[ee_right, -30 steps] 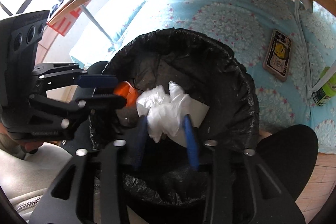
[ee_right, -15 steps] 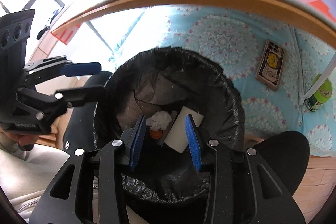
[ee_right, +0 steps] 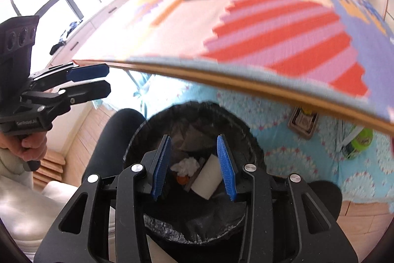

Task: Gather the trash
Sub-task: 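Move both grippers back over the bed toward the blister pack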

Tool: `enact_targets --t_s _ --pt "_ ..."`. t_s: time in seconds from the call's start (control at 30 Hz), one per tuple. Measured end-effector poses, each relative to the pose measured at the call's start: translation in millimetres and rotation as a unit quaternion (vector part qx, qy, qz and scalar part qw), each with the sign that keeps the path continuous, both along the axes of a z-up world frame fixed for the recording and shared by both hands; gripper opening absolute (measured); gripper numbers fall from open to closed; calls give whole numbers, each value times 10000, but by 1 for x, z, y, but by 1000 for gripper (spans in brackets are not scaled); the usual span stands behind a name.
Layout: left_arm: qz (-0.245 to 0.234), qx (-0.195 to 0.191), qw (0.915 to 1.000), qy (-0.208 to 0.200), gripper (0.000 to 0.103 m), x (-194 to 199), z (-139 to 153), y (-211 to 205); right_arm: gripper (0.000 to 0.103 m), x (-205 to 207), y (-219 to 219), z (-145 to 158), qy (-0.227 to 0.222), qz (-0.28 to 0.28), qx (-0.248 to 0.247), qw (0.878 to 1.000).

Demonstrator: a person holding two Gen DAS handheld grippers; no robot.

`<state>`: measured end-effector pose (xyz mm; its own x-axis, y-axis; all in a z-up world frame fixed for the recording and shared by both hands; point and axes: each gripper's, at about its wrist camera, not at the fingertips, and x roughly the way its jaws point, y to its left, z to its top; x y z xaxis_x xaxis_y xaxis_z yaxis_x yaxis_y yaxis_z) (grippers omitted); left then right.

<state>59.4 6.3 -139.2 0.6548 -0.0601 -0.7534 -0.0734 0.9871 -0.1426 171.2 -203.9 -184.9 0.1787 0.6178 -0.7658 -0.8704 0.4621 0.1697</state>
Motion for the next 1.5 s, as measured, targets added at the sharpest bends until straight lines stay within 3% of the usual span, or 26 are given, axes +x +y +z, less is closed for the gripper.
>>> enact_targets --t_s 0.33,0.73,1.07,1.37,1.5 --pt "4 351 9992 -182 51 8 22 17 39 10 9 40 -265 183 328 9989" --pt "-95 838 9958 -362 51 44 42 42 39 43 40 74 -624 219 497 9966" --pt "-186 1085 9937 -199 51 76 41 65 39 71 66 92 -777 211 584 9950" --pt "-464 1073 9930 -147 51 110 35 84 48 103 90 104 -885 146 643 9939" --pt "-605 1000 9929 -197 51 127 33 91 59 118 100 105 -1007 92 635 9928"
